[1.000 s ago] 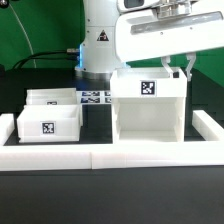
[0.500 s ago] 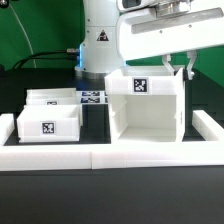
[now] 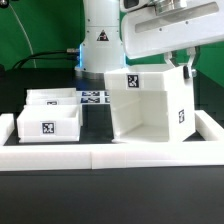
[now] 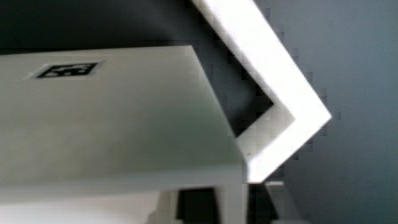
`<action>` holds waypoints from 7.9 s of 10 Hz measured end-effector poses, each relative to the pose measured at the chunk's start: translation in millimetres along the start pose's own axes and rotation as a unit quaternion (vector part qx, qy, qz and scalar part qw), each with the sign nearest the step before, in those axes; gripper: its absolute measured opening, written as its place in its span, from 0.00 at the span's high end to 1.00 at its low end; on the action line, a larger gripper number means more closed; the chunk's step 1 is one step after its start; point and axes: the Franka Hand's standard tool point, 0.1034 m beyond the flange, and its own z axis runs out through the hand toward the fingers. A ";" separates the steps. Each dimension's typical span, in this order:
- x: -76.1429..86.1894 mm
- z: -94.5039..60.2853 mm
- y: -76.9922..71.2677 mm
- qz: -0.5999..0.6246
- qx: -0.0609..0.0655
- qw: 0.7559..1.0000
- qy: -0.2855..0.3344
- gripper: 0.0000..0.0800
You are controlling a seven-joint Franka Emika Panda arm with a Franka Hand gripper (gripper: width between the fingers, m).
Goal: Assemble drawer
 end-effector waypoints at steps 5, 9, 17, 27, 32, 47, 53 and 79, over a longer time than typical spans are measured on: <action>-1.0 0.3 -4.6 0.230 0.008 0.973 -0.003 0.94; -6.9 0.7 -7.6 0.332 0.016 0.943 -0.017 0.94; 9.2 11.8 -35.0 0.345 0.015 0.938 -0.034 0.94; 19.5 19.8 -43.9 0.347 0.006 0.937 -0.044 0.75; 19.1 19.8 -44.0 0.345 0.006 0.938 -0.045 0.22; 24.2 -40.8 13.6 -0.154 -0.007 0.987 -0.055 0.19; 57.7 -37.5 56.0 -0.379 -0.006 0.924 -0.049 0.19; 79.0 25.0 192.2 -0.377 -0.090 0.920 -0.060 0.19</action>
Offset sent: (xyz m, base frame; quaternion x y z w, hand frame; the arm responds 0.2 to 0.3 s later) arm -0.0010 -0.0161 -0.0110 -0.0474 0.0083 0.2781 0.9594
